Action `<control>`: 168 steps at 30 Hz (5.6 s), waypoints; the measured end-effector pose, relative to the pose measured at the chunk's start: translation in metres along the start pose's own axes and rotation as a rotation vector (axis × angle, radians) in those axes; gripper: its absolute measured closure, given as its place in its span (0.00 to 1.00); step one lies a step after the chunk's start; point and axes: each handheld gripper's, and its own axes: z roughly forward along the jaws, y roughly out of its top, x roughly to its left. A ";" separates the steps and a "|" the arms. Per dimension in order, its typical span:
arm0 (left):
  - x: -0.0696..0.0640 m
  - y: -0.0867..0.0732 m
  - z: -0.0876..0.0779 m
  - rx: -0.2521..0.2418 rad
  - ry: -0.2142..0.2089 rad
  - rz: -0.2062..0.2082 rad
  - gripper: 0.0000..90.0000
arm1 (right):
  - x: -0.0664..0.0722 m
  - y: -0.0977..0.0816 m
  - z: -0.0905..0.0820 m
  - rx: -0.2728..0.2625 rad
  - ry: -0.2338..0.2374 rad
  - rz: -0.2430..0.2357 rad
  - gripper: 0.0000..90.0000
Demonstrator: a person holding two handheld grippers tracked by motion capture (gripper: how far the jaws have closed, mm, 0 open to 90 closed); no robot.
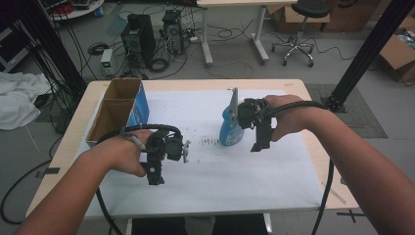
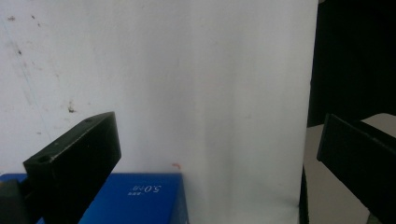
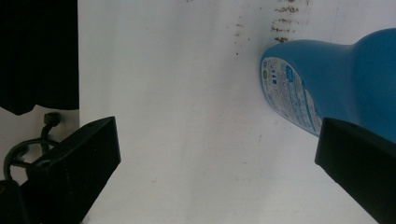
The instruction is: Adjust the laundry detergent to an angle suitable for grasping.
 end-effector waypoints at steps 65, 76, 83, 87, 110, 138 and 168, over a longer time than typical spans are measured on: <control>-0.010 -0.001 -0.024 0.005 0.039 -0.099 0.00 | -0.048 0.010 -0.032 -0.005 -0.096 -0.201 0.00; -0.012 -0.004 -0.022 0.016 0.032 -0.115 0.00 | -0.074 0.006 -0.010 0.014 -0.095 -0.196 0.00; -0.011 -0.004 -0.025 0.014 0.037 -0.109 0.00 | -0.083 0.003 0.000 0.015 -0.083 -0.178 0.00; -0.012 -0.004 -0.028 0.006 0.043 -0.108 0.00 | -0.086 0.003 0.007 0.008 -0.076 -0.182 0.01; -0.013 -0.007 -0.028 0.009 0.044 -0.109 0.00 | -0.099 0.004 0.038 0.043 -0.045 -0.182 0.00; -0.012 -0.005 -0.025 0.015 0.042 -0.115 0.00 | -0.099 0.001 0.041 0.014 -0.050 -0.201 0.11; -0.011 -0.005 -0.023 0.028 0.045 -0.118 0.00 | -0.100 0.000 0.042 0.007 -0.043 -0.220 0.33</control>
